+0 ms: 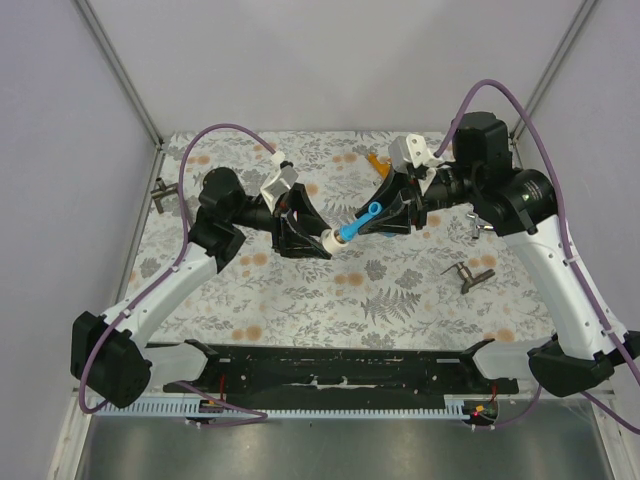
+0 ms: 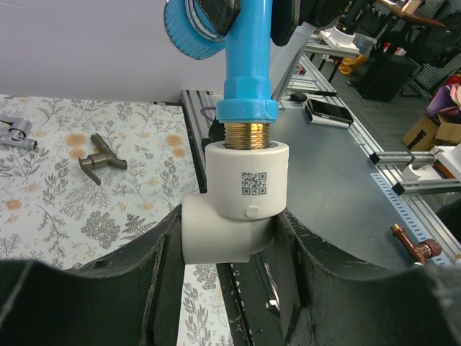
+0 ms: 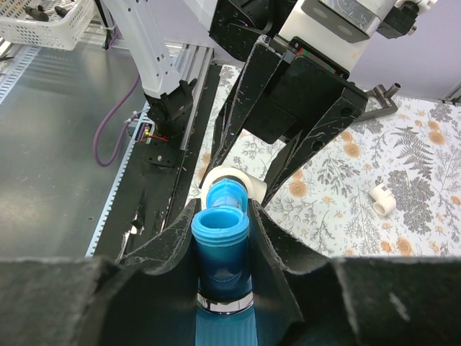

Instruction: Install the water faucets

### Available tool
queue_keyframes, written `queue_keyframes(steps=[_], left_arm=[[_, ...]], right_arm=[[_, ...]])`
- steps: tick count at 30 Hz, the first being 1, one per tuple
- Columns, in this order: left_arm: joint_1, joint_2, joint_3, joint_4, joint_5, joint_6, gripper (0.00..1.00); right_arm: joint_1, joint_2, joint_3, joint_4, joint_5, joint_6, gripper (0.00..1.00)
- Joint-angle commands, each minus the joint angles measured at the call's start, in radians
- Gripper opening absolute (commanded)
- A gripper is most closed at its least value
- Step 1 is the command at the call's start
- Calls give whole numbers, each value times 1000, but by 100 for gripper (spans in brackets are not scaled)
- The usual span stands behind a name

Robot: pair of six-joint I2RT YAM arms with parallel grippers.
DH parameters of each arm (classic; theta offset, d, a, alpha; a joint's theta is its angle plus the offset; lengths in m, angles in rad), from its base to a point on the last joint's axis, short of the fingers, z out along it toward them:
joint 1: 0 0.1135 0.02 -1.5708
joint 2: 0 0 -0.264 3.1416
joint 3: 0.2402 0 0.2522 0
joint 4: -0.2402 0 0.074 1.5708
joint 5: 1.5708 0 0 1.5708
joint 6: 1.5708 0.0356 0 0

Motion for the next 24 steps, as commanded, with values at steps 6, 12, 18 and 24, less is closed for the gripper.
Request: queue_keyframes(steps=[6,12,18,24], left_arm=[[-12,-19,57,11,-3,38,2],[-15,-9,76,-31,-14,78,2],[-22,-35,71,-35,-58,110,2],[-29,-59,50,-44,-89,145,2]], right_arm=[[21,27,42,-48,11,-11,0],[48,47,66,-119,73,-41,0],[52,39,45,-99,80,-15,0],[50,21,-12,-13,93,74,0]])
